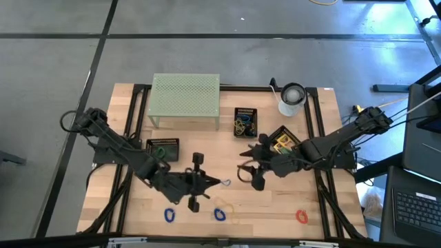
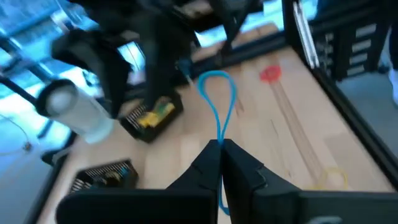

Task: Pick & Place Office Desk Supplies
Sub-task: Put the blue rubber band into the top black bin

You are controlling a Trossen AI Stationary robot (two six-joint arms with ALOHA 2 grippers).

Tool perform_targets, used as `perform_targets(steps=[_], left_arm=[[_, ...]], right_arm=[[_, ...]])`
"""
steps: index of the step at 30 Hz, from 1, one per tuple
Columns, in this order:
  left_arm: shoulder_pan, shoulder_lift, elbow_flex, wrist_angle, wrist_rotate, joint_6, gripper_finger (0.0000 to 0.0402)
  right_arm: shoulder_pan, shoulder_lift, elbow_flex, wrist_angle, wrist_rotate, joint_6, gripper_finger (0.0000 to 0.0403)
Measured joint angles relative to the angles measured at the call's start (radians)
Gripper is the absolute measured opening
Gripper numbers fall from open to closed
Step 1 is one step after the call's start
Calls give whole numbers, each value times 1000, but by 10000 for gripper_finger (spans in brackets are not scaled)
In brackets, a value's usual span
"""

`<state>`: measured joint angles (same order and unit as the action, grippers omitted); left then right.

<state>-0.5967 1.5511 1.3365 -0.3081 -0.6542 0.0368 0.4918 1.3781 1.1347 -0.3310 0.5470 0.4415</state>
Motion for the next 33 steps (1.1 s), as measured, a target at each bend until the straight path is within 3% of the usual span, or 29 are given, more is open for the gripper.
perform_targets(steps=[5,10,14,21,33], left_arm=[[-43,-31,0,108,-61,114,4],[-66,-17,0,252,-48,200,4],[-60,19,0,327,-27,245,3],[-38,74,0,428,-25,256,3],[-40,84,0,431,-17,195,3]], right_arm=[[43,5,0,129,19,-194,206],[61,16,0,285,2,-386,206],[62,38,0,390,-131,-494,206],[62,91,0,491,-312,-558,206],[62,110,0,549,-370,-561,206]])
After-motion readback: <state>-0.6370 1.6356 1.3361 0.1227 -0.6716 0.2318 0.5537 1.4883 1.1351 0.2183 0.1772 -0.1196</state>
